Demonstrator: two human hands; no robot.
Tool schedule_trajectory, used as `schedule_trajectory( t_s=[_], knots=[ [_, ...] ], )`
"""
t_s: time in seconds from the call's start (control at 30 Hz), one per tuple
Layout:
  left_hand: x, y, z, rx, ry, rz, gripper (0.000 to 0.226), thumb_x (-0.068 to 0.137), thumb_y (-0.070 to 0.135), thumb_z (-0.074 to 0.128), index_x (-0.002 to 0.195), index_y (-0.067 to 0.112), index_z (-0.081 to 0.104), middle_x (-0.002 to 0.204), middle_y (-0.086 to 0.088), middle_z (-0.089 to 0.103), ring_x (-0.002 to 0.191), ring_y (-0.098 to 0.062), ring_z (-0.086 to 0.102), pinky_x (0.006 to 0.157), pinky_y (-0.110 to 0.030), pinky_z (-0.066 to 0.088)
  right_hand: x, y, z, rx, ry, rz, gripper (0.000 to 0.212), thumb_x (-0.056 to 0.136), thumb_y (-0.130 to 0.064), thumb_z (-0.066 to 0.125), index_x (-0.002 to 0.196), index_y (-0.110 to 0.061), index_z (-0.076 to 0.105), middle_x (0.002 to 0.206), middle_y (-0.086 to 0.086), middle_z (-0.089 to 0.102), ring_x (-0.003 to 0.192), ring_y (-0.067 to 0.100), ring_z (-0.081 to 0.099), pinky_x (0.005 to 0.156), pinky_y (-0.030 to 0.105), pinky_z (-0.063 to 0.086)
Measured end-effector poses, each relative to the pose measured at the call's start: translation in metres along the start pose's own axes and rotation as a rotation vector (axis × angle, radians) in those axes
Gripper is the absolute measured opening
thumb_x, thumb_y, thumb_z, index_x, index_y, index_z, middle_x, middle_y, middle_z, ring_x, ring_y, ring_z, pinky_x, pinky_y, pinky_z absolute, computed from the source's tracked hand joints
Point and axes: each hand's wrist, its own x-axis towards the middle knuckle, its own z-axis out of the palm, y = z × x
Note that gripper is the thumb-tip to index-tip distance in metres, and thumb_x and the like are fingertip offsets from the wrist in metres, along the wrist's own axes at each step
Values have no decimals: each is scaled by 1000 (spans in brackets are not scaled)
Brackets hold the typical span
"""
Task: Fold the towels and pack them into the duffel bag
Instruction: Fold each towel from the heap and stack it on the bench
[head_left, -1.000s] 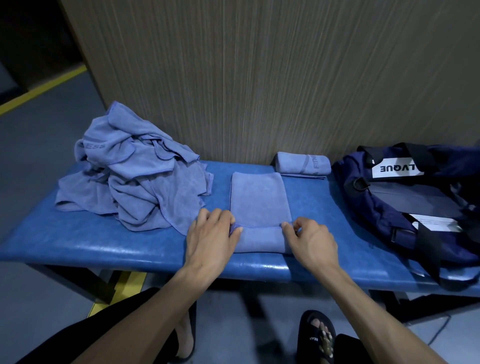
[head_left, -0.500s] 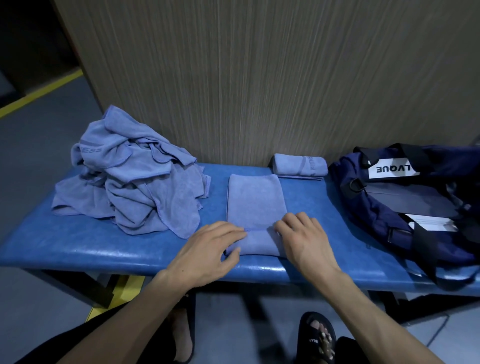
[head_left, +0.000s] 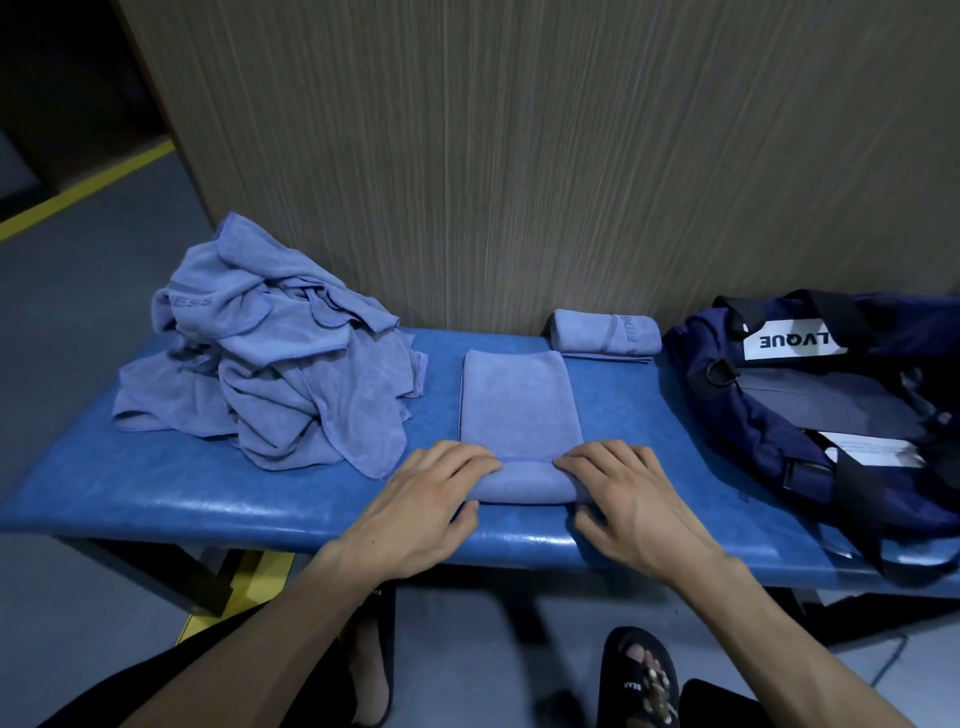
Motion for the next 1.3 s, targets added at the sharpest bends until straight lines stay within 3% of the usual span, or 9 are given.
schedule_trajectory(
  t_s=[0.13, 0.27, 0.47, 0.57, 0.67, 0.77, 0.9, 1.03, 1.3],
  knots=[
    [4, -1, -8, -101, -22, -26, 31, 100, 25, 48, 130, 26, 53, 129, 20, 50, 116, -6, 47, 101, -32, 40, -1, -1, -5, 19, 51, 0, 37, 78, -29, 49, 112, -26, 62, 106, -13, 62, 100, 18, 54, 87, 33, 40],
    [2, -4, -10, -236, -21, -123, 23, 104, 36, 43, 125, 36, 51, 108, 16, 57, 101, -4, 50, 93, -34, 45, -4, 0, -13, 242, -2, 66, 29, 83, -37, 47, 108, -33, 61, 97, -15, 64, 93, 12, 54, 85, 34, 43],
    [2, 3, -10, -378, 14, -292, 27, 104, 43, 47, 130, 40, 48, 75, 26, 53, 74, -4, 53, 69, -17, 39, -6, 0, -22, 651, -27, 286, 6, 94, -27, 62, 99, -30, 64, 79, -9, 72, 75, 4, 65, 70, 18, 46],
    [4, 5, -8, -382, 46, -337, 28, 102, 43, 51, 129, 36, 52, 67, 20, 52, 67, -5, 52, 64, -18, 39, -3, 2, -20, 787, -45, 384, 6, 98, -27, 61, 95, -23, 65, 83, -2, 73, 76, 14, 67, 76, 28, 50],
    [9, 6, -4, -422, 118, -403, 15, 102, 38, 54, 115, 32, 59, 77, 4, 63, 73, -13, 58, 74, -33, 50, 0, 6, -14, 799, -59, 441, 17, 101, -33, 58, 91, -20, 63, 77, 3, 69, 69, 15, 58, 75, 38, 48],
    [12, 7, 3, -396, 152, -457, 16, 101, 43, 52, 104, 29, 59, 78, 3, 63, 78, -17, 59, 76, -42, 51, 4, 6, -8, 780, -45, 506, 23, 101, -36, 56, 85, -19, 61, 63, -5, 60, 60, 8, 49, 67, 34, 43],
    [17, 8, 6, -342, 158, -561, 21, 100, 47, 50, 94, 27, 54, 66, 4, 55, 67, -13, 53, 70, -42, 49, 9, 0, -5, 733, -16, 590, 27, 101, -36, 56, 81, -18, 61, 57, -9, 55, 58, 9, 47, 63, 31, 40],
    [21, 8, 8, -355, 122, -668, 13, 100, 45, 50, 99, 31, 50, 55, 8, 51, 60, -12, 53, 65, -38, 46, 12, -6, -5, 693, -2, 634, 28, 100, -37, 56, 80, -18, 60, 55, -9, 54, 59, 10, 49, 56, 27, 37],
    [26, 8, 7, -267, 125, -726, 11, 98, 46, 49, 104, 37, 51, 55, 12, 57, 70, -13, 59, 62, -33, 40, 20, -9, 0, 660, 23, 721, 27, 95, -44, 62, 80, -22, 59, 49, -7, 55, 64, 16, 53, 55, 30, 38]
  ],
)
